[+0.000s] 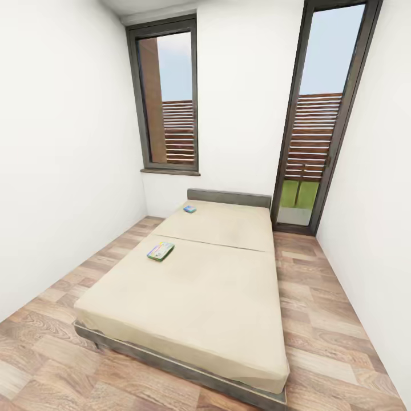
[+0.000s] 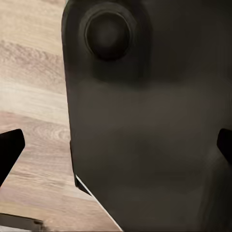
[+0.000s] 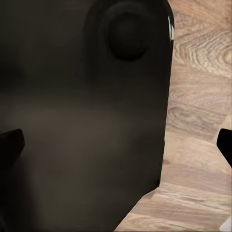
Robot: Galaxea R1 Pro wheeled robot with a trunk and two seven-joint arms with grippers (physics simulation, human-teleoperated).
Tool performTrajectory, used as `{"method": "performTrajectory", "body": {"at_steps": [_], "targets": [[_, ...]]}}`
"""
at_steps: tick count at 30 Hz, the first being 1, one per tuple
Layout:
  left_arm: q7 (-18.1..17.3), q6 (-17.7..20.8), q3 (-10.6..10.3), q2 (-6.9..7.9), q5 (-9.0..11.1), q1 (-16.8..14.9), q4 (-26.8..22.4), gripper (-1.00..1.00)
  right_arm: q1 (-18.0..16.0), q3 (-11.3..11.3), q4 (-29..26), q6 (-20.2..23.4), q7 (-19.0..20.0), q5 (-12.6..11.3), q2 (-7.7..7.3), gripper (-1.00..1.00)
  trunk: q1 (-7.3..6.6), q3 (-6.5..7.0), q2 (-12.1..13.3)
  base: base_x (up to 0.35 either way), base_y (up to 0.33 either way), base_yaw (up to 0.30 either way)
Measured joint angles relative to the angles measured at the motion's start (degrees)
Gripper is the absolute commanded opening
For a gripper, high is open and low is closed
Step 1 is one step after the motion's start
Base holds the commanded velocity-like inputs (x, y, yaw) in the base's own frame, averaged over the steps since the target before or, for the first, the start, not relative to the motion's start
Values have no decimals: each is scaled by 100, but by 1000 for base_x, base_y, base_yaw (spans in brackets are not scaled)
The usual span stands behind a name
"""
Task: Put all the toys in the child's room - the three board games (two on the bed and one on the table), the two jigsaw puzzles on the table, and the tennis ball on the table - inside the toy box on the table in the child's room.
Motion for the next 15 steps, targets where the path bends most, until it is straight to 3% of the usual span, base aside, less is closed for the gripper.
{"method": "performTrajectory", "body": {"at_steps": [6,15], "targets": [[-8,-93,119,-17,6,-170,-136,100,-135,12,-102,11,-94,-87,192,100,1,3,2,0,0,0],[-37,31,22,-139,21,124,4,100,21,-39,-72,-57,-23,3,306,100,0,0,1,0,4,0]]}}
